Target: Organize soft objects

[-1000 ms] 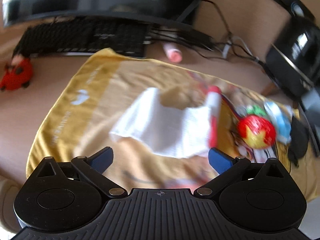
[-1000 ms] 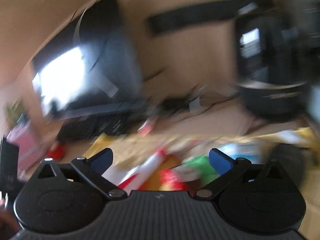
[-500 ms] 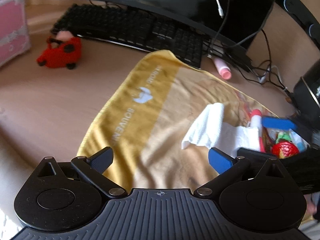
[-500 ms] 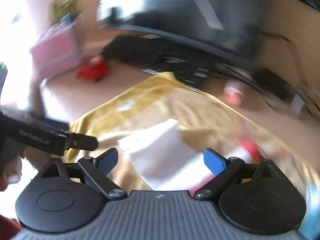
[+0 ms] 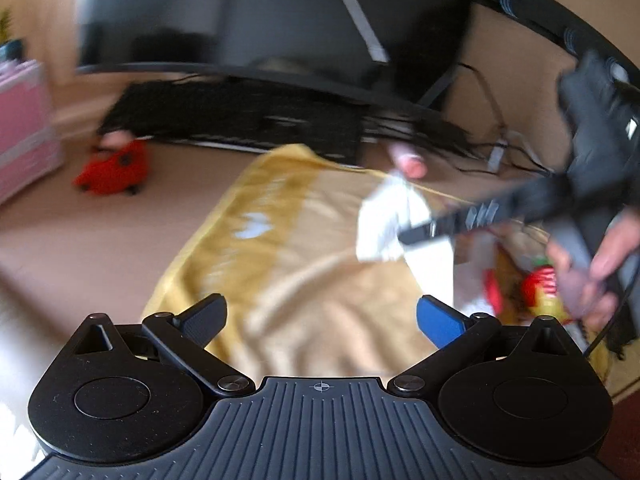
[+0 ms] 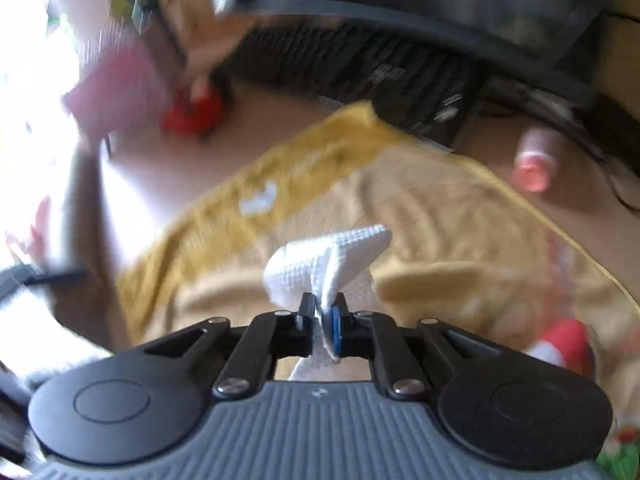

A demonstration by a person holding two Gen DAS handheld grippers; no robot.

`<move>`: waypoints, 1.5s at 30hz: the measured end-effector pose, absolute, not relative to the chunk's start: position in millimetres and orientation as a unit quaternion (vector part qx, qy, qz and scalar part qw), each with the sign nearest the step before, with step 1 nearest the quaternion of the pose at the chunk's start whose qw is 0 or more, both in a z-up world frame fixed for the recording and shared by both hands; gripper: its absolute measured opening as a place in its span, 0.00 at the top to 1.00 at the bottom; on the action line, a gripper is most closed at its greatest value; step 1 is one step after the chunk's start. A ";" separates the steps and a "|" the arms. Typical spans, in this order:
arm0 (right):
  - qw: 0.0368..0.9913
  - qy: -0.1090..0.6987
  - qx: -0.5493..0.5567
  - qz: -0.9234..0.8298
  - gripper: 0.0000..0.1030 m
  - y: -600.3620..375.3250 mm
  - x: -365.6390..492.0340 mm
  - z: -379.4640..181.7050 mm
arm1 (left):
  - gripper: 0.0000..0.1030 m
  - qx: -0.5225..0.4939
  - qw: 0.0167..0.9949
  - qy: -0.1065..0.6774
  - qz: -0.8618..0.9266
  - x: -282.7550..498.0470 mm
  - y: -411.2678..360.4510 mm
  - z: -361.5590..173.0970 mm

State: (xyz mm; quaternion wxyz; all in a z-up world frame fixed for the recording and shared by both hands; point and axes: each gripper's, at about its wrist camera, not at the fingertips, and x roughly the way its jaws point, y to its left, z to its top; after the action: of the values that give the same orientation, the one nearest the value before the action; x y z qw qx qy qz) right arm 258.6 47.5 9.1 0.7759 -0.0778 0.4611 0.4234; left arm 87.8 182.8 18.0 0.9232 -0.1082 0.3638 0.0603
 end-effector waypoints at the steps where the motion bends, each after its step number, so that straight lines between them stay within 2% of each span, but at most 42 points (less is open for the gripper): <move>1: 0.783 0.453 -0.058 0.423 0.91 31.8 259.1 21.3 | 0.00 -0.106 0.924 0.365 0.045 96.5 173.9 17.9; 8: 0.856 0.374 0.011 0.356 0.90 -84.4 239.8 75.6 | 0.00 -0.009 0.918 0.388 -0.078 155.6 96.2 1.7; 9: 0.865 0.367 0.023 0.341 0.87 -99.6 236.7 77.8 | 0.00 0.000 0.914 0.395 -0.096 161.0 88.4 -1.9; 13: 0.882 0.348 0.066 0.311 0.87 -137.8 228.8 76.8 | 0.00 0.026 0.893 0.429 -0.131 179.6 66.8 -20.1; 17: 0.878 0.351 0.086 0.314 0.87 -141.4 232.2 66.8 | 0.01 0.051 0.892 0.431 -0.122 189.0 62.3 -29.2; 19: 0.869 0.353 0.088 0.336 0.87 -128.7 236.4 62.4 | 0.06 0.057 0.896 0.428 -0.102 191.0 69.0 -31.5; 20: 0.860 0.352 0.091 0.358 0.87 -116.9 238.9 62.2 | 0.12 0.056 0.898 0.428 -0.089 192.2 74.7 -32.5; 21: 0.851 0.351 0.096 0.378 0.87 -105.7 240.0 63.7 | 0.24 0.054 0.898 0.432 -0.071 195.3 82.7 -32.7; 22: 0.842 0.349 0.102 0.398 0.87 -94.6 240.9 65.3 | 0.26 0.049 0.897 0.436 -0.055 197.4 91.5 -34.7; 24: 0.826 0.344 0.104 0.435 0.87 -71.5 242.4 66.9 | 0.25 0.034 0.899 0.436 -0.010 198.5 112.9 -35.7; 26: 0.822 0.340 0.089 0.448 0.86 -53.2 243.1 65.6 | 0.19 0.012 0.902 0.430 0.020 194.5 134.0 -33.2; 28: 0.819 0.354 0.076 0.445 0.86 -39.6 247.8 58.4 | 0.09 -0.010 0.906 0.422 0.038 187.7 150.1 -28.5; 30: 0.805 0.384 0.068 0.447 0.86 -24.1 255.4 42.3 | 0.09 -0.033 0.905 0.423 0.036 181.2 160.1 -25.2; 35: 0.778 0.437 0.026 0.451 0.86 14.9 258.5 2.8 | 0.09 -0.163 0.883 0.436 -0.057 173.1 166.3 -30.1; 39: 0.801 0.430 -0.092 0.405 0.86 27.3 251.2 -7.8 | 0.07 -0.133 0.879 0.456 -0.046 175.3 154.4 -36.9; 45: 0.832 0.430 -0.132 0.324 0.87 -7.1 275.9 -2.7 | 0.04 -0.099 0.884 0.455 -0.027 179.7 144.8 -38.5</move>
State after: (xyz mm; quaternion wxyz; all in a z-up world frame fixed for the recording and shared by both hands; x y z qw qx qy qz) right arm 275.9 -7.1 -2.7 0.8325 -0.1322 0.4297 0.3238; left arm 179.7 144.8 -38.5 0.8843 -0.0993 0.4554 -0.0268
